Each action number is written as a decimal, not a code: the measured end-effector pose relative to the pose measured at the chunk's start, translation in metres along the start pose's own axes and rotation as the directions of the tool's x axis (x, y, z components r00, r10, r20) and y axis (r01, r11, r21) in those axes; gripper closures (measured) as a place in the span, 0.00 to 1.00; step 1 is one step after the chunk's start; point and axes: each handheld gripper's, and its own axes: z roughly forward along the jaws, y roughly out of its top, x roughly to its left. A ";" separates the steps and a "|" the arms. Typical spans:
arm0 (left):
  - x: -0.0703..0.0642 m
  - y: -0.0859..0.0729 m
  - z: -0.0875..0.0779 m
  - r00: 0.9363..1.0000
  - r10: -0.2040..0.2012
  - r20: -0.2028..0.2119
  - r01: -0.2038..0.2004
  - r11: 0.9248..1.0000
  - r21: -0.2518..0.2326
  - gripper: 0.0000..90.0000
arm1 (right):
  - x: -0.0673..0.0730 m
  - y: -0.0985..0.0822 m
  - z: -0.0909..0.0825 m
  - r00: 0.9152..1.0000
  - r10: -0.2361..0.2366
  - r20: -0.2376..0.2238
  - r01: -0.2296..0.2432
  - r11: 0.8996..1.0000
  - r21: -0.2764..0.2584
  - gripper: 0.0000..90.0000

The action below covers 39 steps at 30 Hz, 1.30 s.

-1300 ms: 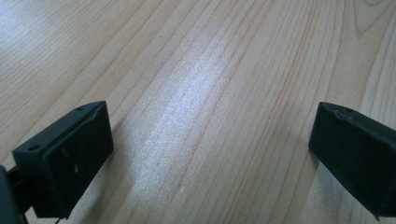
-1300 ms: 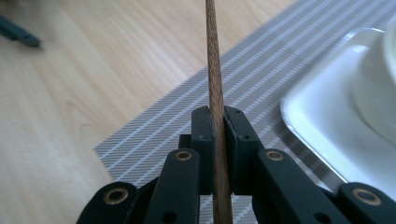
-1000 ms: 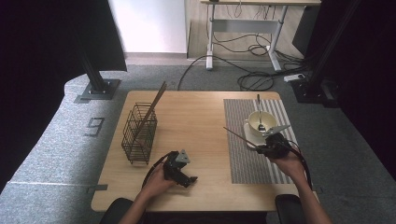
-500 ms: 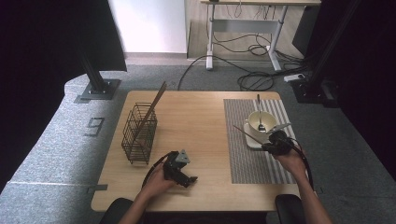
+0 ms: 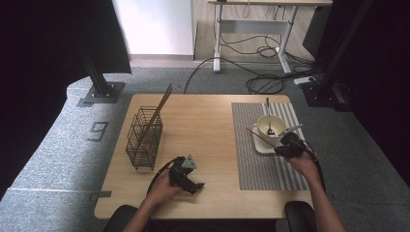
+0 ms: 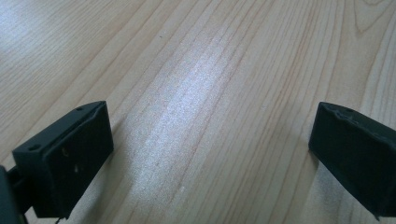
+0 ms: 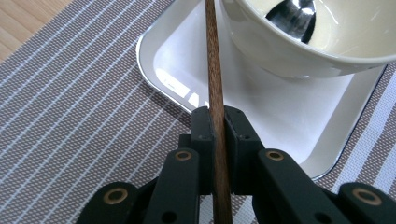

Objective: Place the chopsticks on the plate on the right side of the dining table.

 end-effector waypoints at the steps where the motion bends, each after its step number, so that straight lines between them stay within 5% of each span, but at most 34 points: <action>1: 0.000 0.000 0.000 1.000 0.000 0.000 0.000 1.000 0.000 0.00 | -0.001 0.000 0.001 1.000 0.003 0.001 -0.003 1.000 0.001 0.91; 26: 0.000 0.000 0.000 1.000 0.001 0.000 -0.001 1.000 0.000 0.00 | -0.031 -0.006 0.010 0.999 0.021 0.047 -0.022 0.999 0.033 0.78; 39: 0.000 0.000 0.000 1.000 0.001 0.000 -0.001 1.000 0.000 0.00 | -0.034 -0.007 0.011 0.997 0.035 0.073 -0.038 0.999 0.035 0.70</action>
